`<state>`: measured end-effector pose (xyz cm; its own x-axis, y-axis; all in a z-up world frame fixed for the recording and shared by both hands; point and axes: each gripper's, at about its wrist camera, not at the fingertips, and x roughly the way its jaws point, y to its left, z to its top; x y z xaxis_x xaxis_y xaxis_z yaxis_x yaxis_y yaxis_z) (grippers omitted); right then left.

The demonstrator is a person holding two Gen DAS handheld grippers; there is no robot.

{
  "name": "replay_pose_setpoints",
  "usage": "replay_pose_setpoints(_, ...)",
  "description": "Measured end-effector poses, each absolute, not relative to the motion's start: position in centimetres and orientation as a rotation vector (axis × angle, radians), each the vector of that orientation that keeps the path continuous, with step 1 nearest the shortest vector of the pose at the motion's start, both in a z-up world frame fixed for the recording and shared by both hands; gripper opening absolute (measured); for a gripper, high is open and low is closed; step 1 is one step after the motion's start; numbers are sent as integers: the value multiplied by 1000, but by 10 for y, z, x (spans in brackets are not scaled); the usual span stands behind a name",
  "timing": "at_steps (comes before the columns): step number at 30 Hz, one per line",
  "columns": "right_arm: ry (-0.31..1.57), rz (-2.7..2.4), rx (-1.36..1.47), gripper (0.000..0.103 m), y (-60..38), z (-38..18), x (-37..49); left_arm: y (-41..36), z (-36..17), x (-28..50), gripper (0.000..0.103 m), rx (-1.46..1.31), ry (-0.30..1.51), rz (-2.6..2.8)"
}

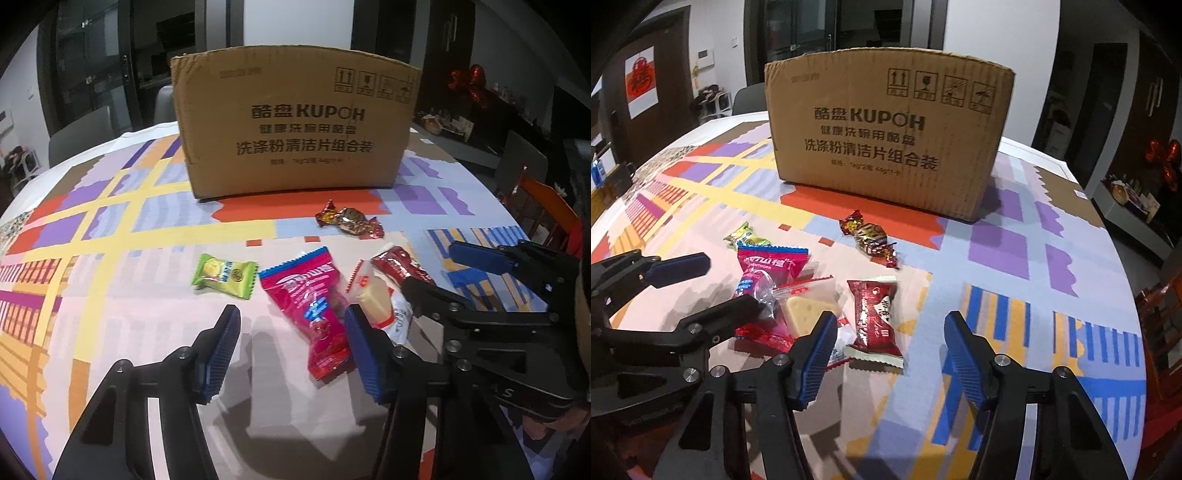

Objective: Organize snacks
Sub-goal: 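Lower the left tool onto the pink candy packet while the right tool approaches the red wrapped snack, then close the left tool on the pink packet while the right tool grasps the red snack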

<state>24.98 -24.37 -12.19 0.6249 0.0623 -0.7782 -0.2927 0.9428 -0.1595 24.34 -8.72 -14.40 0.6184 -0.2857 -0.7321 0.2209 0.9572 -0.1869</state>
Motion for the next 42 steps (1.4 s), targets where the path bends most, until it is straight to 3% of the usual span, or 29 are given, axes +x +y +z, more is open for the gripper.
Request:
replay_pose_setpoints(8,909,220,-264,56,-246,-130,258,-91,-149,247,55,-100,867,-315)
replay_pose_setpoints(16,933,257,-237,44,-244,-137,260,-96,-148,243,35,-114,875,-352)
replay_pose_setpoints(22,939,280,-218,33,-242,-138,260,-101,-152,238,28,-99,886,-367)
replay_pose_setpoints(27,929,274,-206,30,-242,-137,258,-99,-151,238,20,-95,887,-362)
replay_pose_setpoints(42,890,264,-214,27,-242,-124,248,-97,-143,234,10,-80,868,-379)
